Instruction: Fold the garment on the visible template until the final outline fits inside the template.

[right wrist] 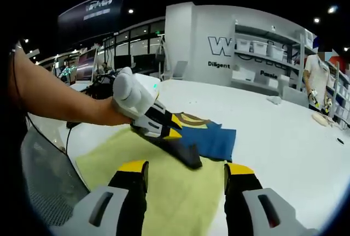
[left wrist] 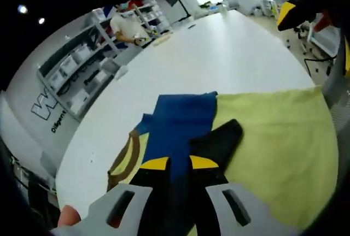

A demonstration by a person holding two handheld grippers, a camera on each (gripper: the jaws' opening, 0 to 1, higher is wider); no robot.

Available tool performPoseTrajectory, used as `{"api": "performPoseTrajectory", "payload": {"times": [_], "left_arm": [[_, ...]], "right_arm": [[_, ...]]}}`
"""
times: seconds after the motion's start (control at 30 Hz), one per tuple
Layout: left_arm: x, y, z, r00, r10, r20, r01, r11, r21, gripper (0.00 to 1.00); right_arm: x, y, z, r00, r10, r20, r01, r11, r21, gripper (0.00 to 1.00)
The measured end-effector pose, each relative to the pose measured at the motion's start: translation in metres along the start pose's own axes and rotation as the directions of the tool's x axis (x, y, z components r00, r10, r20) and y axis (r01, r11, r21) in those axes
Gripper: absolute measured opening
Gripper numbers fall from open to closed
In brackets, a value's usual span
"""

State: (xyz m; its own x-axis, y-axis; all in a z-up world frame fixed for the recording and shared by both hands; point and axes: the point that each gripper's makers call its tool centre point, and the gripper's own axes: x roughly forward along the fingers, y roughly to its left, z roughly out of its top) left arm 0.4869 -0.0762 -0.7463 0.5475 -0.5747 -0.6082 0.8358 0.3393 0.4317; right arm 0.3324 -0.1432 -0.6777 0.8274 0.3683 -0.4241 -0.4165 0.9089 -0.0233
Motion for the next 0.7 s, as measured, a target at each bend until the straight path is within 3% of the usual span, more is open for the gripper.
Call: {"api": "performPoseTrajectory", "payload": {"times": [0.7], "left_arm": [[0.030, -0.017, 0.005, 0.993, -0.111, 0.051, 0.117, 0.985, -0.126, 0.11]], "right_arm": [[0.001, 0.000, -0.002, 1.000, -0.004, -0.005, 0.004, 1.000, 0.009, 0.56]]}}
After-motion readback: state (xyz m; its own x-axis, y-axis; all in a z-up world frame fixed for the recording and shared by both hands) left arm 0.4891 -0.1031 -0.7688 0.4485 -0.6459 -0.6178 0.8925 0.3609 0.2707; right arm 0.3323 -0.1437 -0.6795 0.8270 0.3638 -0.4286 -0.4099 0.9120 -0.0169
